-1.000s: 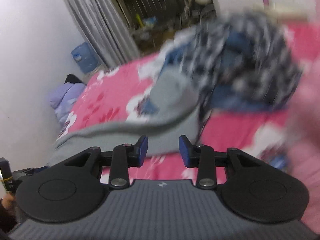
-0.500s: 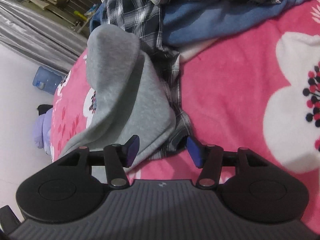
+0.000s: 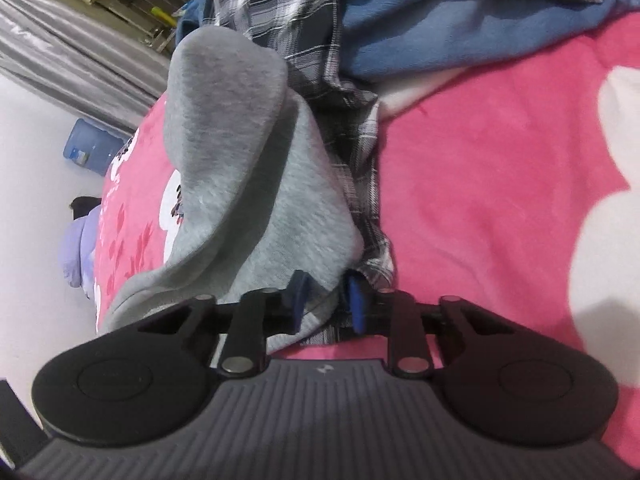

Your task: Fold clothes

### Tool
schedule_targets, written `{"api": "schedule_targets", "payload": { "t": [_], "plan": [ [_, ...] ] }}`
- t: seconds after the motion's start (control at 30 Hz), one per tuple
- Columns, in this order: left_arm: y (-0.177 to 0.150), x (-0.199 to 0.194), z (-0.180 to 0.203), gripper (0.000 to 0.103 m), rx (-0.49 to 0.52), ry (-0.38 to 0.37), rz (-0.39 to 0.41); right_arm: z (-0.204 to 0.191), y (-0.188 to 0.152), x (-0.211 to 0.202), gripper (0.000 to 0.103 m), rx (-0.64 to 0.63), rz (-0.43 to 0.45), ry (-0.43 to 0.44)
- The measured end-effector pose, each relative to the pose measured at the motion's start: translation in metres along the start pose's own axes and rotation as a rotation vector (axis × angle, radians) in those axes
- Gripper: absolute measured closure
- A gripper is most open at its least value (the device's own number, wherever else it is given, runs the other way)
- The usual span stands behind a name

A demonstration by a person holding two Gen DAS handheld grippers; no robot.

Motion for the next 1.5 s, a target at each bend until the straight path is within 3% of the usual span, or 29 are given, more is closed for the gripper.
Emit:
{"api": "schedule_targets", "payload": {
  "t": [0.2,0.33,0.57,0.63,0.7,0.8,0.9,0.97,1.0,1.03,1.2,1.5],
  "plan": [
    [0.007,-0.009,0.003,0.098,0.051,0.009,-0.091,0.005,-0.005,-0.019,0.098,0.021,-0.047,-0.042],
    [0.009,-0.010,0.006,0.098,0.092,0.018,-0.155,0.012,-0.009,-0.030,0.098,0.051,-0.090,-0.088],
    [0.018,0.003,0.011,0.098,0.166,0.027,-0.242,0.017,0.023,-0.045,0.091,-0.007,-0.013,-0.099],
    [0.019,0.007,0.014,0.098,0.179,0.025,-0.263,0.018,0.035,-0.041,0.061,-0.027,-0.001,-0.092],
    [0.020,0.011,0.018,0.098,0.189,0.023,-0.284,0.019,0.041,-0.031,0.045,-0.054,-0.020,-0.078],
    [0.021,0.014,0.021,0.098,0.203,0.023,-0.304,0.012,0.041,-0.011,0.045,-0.098,-0.078,-0.060],
    [0.021,0.017,0.023,0.098,0.218,0.022,-0.325,0.011,0.029,0.001,0.048,-0.142,-0.135,-0.045],
    [0.022,0.019,0.025,0.098,0.228,0.021,-0.339,0.008,0.021,0.003,0.059,-0.186,-0.140,-0.050],
    [0.022,0.020,0.026,0.098,0.233,0.021,-0.345,0.005,0.018,0.003,0.077,-0.204,-0.143,-0.045],
    [0.022,0.020,0.027,0.098,0.237,0.021,-0.352,0.003,0.016,0.004,0.087,-0.213,-0.158,-0.033],
    [0.025,0.022,0.029,0.098,0.263,0.016,-0.373,-0.010,0.014,-0.002,0.093,-0.252,-0.162,-0.061],
    [0.028,0.020,0.032,0.098,0.274,0.032,-0.383,-0.006,0.015,-0.008,0.094,-0.231,-0.173,-0.056]
  ]
}}
Point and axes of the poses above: each gripper's, at about its wrist camera, not at the fingertips, and x roughly the way its jaws point, z to its right, y to its top, the point moved 4 cm from there along x, roughly the way its jaws point, and after that the axes turned 7 degrees about -y, right-handed, at the moved point
